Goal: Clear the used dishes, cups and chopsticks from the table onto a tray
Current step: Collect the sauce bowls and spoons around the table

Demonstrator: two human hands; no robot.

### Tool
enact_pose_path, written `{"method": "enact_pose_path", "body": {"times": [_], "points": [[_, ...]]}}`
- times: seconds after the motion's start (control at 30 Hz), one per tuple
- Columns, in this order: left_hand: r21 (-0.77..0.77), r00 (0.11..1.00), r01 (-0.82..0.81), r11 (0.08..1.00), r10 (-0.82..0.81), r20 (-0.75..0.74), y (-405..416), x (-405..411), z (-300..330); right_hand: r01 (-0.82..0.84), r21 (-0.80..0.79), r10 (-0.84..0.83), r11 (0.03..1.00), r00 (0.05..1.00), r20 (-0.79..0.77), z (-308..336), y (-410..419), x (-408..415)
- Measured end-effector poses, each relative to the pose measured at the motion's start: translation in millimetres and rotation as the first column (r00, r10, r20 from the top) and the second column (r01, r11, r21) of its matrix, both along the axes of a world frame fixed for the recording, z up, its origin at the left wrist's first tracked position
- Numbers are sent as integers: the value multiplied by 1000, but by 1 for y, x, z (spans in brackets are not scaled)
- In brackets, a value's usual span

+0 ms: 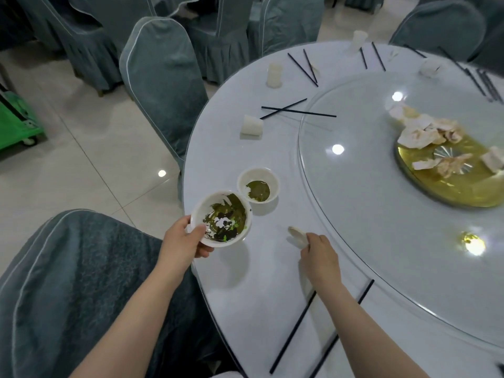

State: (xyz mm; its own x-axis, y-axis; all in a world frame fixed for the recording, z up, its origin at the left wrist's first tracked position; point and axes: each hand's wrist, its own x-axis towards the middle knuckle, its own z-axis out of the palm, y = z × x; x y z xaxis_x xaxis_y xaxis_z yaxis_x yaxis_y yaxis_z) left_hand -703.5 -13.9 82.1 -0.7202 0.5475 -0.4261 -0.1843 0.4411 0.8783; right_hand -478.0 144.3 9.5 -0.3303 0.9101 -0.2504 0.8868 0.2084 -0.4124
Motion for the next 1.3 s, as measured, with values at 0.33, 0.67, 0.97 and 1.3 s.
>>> {"method": "enact_pose_path", "body": {"times": [0.33,0.67,0.97,1.3], "points": [[-17,996,94,995,-94,5,99,-4,-15,106,35,-98,994,980,-170,12,20,47],[-300,968,246,922,-249,29,135,-3,-45,113,-46,-121,993,955,-271,12,34,57],[-273,949,274,922,-305,-77,157,-3,-50,93,-109,-120,990,954,-273,11,26,62],[-275,920,278,920,-337,-200,152,12,-51,132,-107,-157,986,944,-291,26,18,89]]}}
